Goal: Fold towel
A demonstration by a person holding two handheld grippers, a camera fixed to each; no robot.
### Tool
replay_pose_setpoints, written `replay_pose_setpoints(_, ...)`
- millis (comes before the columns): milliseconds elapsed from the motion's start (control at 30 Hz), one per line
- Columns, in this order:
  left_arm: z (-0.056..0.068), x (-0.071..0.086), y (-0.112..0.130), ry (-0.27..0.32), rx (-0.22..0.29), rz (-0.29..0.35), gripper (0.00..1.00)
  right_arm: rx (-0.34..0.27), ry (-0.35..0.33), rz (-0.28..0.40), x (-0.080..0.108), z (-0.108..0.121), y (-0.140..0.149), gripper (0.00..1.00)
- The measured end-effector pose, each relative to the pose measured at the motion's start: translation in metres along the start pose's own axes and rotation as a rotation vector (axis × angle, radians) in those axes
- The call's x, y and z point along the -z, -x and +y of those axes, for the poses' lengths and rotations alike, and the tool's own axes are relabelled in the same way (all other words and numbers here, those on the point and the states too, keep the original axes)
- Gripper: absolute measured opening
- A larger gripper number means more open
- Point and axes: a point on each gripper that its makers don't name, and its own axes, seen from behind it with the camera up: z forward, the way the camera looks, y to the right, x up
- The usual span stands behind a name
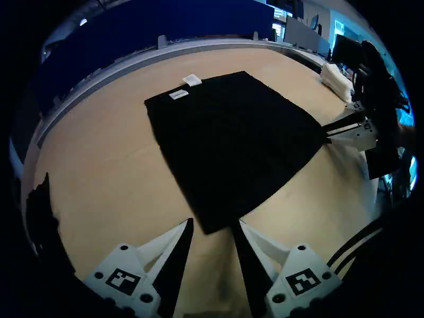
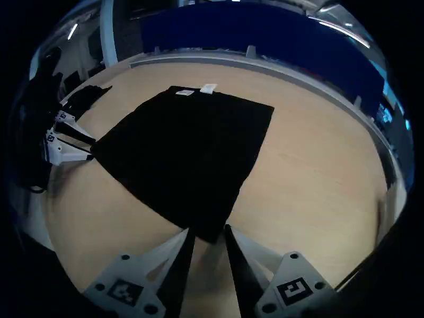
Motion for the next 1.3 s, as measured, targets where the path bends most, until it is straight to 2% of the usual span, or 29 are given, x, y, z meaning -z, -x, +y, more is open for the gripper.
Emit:
replay_pose_setpoints(233, 0.0, -0.001, 0.001, -0.007, -0.006, -0.006, 0.49, -0.001, 0.004, 0.002, 0.0, -0.001, 0.0, 0.31)
replay_pose_setpoints(400, -0.002, -0.001, 0.001, -0.016, 0.007, -0.013, 0.35, 0.003, 0.0, -0.001, -0.001, -0.003, 0.0, 0.23)
replay_pose_setpoints(633, -0.005, 0.001, 0.002, -0.024, 0.03, -0.017, 0.17, 0.002, -0.002, -0.004, -0.001, -0.005, 0.001, 0.18)
replay_pose_setpoints(767, -0.004, 0.003, 0.002, -0.022, 0.048, -0.015, 0.1, 0.004, -0.003, -0.005, 0.0, -0.006, 0.001, 0.15)
replay_pose_setpoints(1300, 0.005, 0.008, 0.002, 0.001, 0.076, -0.005, 0.07, -0.002, 0.005, -0.007, 0.007, 0.0, -0.001, 0.13)
